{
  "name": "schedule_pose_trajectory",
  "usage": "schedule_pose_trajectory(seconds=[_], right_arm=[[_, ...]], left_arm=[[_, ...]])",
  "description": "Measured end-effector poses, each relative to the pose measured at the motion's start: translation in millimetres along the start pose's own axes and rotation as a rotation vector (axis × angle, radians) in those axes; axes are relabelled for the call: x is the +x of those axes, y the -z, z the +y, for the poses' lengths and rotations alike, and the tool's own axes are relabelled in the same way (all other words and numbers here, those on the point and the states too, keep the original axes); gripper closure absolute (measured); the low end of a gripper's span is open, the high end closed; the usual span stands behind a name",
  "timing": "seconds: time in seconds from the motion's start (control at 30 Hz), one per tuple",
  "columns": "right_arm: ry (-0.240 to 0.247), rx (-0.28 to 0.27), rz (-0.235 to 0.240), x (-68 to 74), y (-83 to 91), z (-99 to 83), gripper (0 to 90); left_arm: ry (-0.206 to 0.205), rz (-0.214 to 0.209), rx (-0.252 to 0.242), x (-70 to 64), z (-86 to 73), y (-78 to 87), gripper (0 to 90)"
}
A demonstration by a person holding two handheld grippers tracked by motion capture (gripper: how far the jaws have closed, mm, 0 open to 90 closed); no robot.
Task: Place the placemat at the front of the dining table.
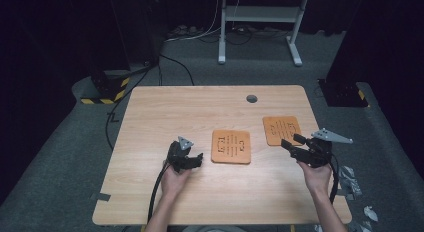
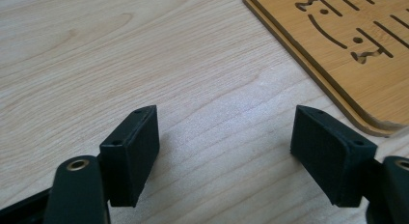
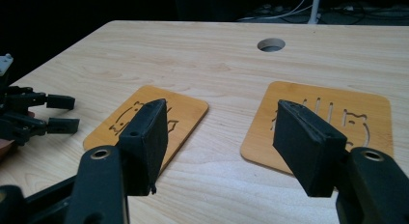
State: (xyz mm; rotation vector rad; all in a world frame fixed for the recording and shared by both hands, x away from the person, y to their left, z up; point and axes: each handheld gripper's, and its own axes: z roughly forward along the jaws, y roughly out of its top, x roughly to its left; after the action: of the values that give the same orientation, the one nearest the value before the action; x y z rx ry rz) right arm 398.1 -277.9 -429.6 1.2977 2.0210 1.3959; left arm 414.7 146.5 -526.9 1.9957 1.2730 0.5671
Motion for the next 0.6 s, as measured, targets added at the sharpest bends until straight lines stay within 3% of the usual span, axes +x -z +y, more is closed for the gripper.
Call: schedule_pose_trajectory(seconds=[0.6], right_arm=[[-0.006, 0.036, 0.007, 2.3, -8.1, -26.7, 38.0]], left_arm=[[-0.001, 0.002, 0.0, 0.4, -0.3, 0.4, 25.0]])
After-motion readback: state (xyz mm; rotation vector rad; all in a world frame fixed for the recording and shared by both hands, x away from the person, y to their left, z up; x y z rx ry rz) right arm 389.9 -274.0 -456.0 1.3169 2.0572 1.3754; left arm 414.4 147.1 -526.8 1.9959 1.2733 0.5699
